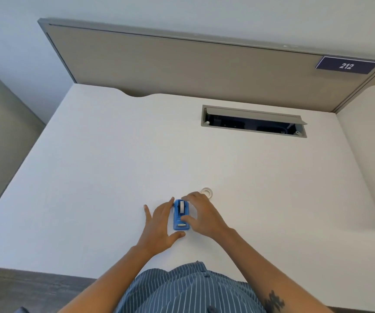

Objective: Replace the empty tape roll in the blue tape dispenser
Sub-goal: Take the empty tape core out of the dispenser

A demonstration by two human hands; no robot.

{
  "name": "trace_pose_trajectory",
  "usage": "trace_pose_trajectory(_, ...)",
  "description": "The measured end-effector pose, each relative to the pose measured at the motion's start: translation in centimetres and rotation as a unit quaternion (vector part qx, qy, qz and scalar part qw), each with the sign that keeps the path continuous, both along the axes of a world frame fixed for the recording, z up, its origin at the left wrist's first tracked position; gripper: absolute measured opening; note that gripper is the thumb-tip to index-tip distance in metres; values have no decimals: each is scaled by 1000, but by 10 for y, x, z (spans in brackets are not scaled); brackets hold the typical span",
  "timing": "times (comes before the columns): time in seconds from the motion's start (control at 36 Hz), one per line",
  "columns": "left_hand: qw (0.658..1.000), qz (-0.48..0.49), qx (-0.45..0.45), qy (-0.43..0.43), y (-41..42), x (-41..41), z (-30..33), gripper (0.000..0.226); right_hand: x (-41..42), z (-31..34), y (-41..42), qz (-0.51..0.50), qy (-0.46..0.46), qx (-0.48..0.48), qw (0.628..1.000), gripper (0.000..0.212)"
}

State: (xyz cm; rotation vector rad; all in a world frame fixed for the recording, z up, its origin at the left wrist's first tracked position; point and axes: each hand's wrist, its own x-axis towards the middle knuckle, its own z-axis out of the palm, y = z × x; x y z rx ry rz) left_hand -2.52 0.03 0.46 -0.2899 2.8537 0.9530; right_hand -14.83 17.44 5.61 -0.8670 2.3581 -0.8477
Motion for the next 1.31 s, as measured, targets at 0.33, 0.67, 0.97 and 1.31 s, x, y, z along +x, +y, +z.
trace_pose_trajectory(0.33,998,18,62,8,0,-11,0,100,5,-7,-19,6,33,30,999,50)
trace_pose_trajectory(0.67,998,2,61,7,-8,-14,-8,97,8,-5,-16,-10,45,30,998,63)
trace_pose_trajectory(0.97,998,-6,64,-8,-9,-14,-8,99,6,-2,-13,-39,49,-13,998,57)
trace_pose_trajectory(1.31,940,138,305,67,1,-11,32,47,11,10,-9,-121,-5,-152,981,50)
